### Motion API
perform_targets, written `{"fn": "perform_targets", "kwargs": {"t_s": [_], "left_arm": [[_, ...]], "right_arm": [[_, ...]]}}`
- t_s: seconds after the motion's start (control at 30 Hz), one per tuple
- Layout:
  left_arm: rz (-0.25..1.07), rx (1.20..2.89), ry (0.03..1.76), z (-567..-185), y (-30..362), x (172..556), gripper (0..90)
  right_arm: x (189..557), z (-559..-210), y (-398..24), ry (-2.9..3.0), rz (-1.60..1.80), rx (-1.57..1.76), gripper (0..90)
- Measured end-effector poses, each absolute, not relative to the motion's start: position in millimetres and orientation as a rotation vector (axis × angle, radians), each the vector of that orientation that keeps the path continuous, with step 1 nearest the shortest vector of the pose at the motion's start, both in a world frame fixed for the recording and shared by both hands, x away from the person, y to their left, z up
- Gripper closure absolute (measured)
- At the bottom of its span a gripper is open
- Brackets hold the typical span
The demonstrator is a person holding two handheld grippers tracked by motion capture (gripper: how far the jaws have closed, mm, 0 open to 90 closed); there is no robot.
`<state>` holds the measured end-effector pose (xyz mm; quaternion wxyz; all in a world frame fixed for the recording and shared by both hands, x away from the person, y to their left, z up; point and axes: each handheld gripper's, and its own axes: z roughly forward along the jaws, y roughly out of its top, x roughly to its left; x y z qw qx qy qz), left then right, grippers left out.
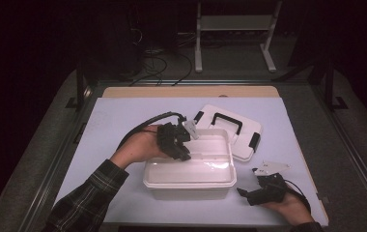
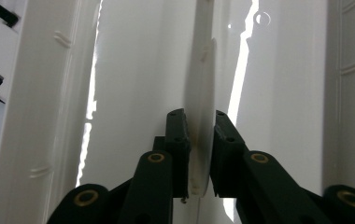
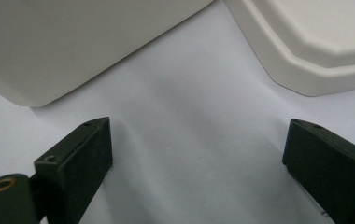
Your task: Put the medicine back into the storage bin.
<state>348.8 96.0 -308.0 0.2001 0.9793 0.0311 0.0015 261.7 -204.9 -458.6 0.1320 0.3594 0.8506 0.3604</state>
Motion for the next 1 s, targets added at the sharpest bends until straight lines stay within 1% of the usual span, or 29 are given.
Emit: {"fn": "perform_targets", "kwargs": {"t_s": [0.1, 0.13, 0.37, 0.63, 0.83, 1.0], "left_arm": [[-0.002, 2.738, 0.073, -308, 95, 347, 86.1], [0.003, 2.735, 0.073, -308, 96, 347, 86.5], [0.024, 2.741, 0.049, -306, 94, 345, 88.2], [0.017, 2.728, 0.045, -299, 93, 344, 88.5], [0.021, 2.669, 0.068, -282, 100, 343, 88.5], [0.049, 2.667, 0.109, -267, 109, 344, 88.4]], "right_arm": [[262, -459, -205, 2.469, 1.046, 1.043, 7.7], [262, -459, -205, 2.469, 1.046, 1.044, 7.7], [262, -459, -205, 2.469, 1.046, 1.044, 7.7], [262, -459, -205, 2.469, 1.046, 1.043, 7.7], [262, -459, -205, 2.467, 1.049, 1.04, 7.7], [262, -459, -205, 2.469, 1.049, 1.043, 7.7]]}}
